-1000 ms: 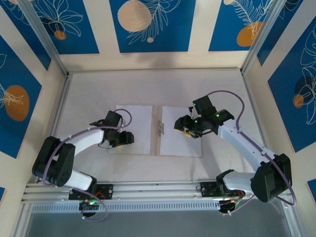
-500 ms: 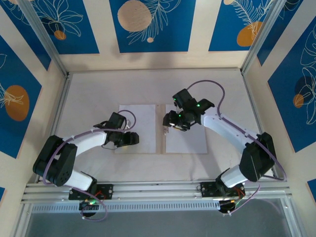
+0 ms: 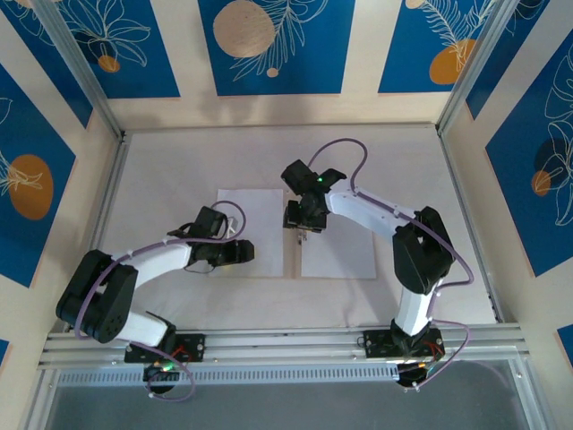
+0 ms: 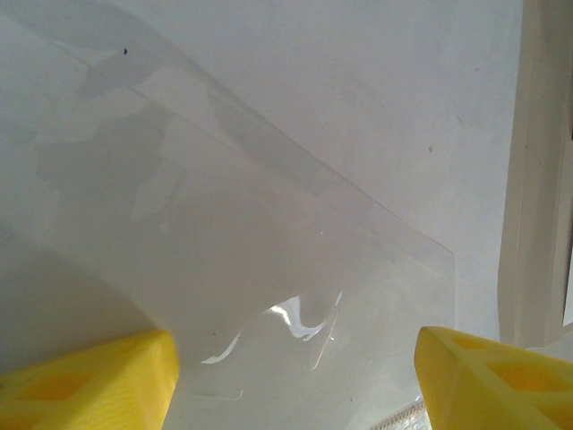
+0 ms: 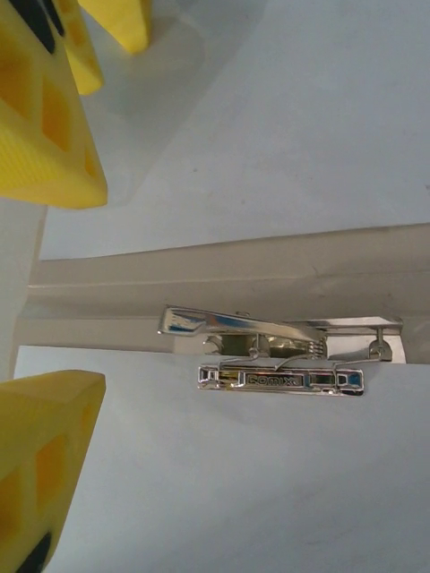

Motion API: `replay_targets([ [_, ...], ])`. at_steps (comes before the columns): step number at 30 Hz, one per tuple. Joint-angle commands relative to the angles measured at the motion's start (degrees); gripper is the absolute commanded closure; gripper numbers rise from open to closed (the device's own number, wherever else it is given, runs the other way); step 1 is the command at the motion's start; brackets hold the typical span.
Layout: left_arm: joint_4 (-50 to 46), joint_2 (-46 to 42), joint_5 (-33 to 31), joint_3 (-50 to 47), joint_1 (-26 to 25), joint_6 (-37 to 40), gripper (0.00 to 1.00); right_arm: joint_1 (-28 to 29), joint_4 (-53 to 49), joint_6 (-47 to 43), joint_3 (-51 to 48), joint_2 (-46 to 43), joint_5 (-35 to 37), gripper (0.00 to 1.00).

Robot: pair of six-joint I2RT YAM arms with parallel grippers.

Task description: Put the files into the folder

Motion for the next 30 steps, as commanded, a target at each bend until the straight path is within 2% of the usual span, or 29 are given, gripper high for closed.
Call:
replay_targets([
  [1, -0.2, 0.4, -0.1, -1.3, -0.4, -0.7, 0.28, 0.4, -2.2, 0.9, 2.7, 1.7, 1.4, 0.51],
  [6, -0.1, 0.7, -0.1, -1.3, -0.3, -0.7, 0.28, 0.2, -3.3, 1.3, 3.6, 3.7, 2.7, 0.53],
  [18, 0.1, 1.4, 0.0, -1.2, -0.3, -0.9, 0.28, -0.2, -3.6, 0.9, 5.1, 6.3, 2.0, 0.68],
  [24, 0.2, 1.4, 0.0, -1.2, -0.2, -1.0, 0.28, -0.5, -3.9, 0.7, 5.4, 7.0, 2.0, 0.72],
  [30, 0.1, 1.5, 0.0, -1.2, -0.3, -1.0, 0.28, -0.8, -4.5, 0.4, 5.9, 7.2, 2.2, 0.71],
])
